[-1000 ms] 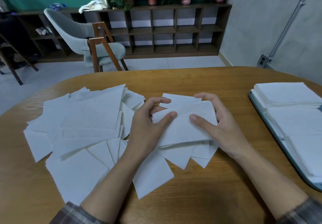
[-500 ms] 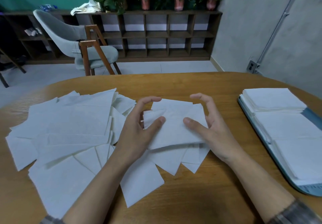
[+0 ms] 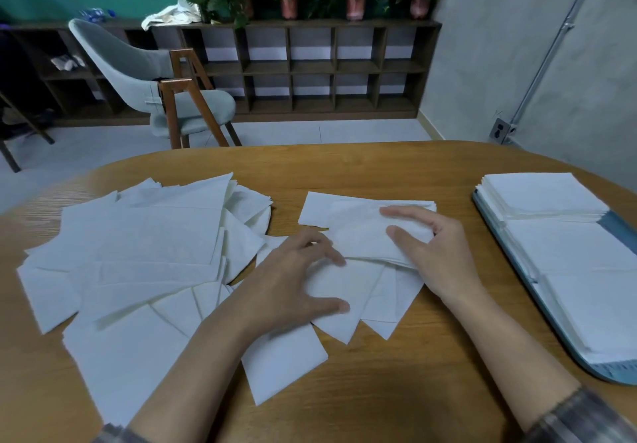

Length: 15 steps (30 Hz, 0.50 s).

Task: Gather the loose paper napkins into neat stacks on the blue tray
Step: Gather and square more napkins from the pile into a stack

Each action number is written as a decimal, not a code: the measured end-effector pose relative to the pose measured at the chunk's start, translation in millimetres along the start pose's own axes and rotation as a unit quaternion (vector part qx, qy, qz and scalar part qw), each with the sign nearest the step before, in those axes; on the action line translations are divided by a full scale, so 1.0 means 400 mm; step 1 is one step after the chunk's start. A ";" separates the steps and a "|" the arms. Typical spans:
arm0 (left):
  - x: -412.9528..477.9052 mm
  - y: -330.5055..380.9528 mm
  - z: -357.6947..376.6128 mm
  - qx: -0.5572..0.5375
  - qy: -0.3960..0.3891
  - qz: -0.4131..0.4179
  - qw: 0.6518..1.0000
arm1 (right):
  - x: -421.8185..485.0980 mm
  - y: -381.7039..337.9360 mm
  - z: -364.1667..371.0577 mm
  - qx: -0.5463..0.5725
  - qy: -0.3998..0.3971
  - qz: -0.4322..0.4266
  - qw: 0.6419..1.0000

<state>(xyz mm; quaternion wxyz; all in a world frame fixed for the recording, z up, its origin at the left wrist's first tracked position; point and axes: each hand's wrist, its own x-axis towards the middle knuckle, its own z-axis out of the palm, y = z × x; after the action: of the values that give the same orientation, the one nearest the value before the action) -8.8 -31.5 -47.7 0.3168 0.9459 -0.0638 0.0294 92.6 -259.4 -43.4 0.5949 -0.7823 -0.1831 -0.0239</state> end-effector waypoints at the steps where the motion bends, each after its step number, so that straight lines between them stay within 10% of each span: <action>1: -0.002 0.002 -0.001 0.007 -0.010 -0.001 1.000 | 0.001 0.003 -0.001 -0.002 0.005 0.002 1.000; 15: -0.014 0.035 0.031 0.042 0.026 0.049 0.998 | 0.007 0.017 -0.002 0.000 0.047 -0.013 0.999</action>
<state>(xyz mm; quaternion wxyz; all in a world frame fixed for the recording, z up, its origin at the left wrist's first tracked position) -16.2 -49.6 -49.7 0.2761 0.9531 -0.1004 0.0726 97.8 -261.0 -48.9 0.6027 -0.7777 -0.1653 -0.0680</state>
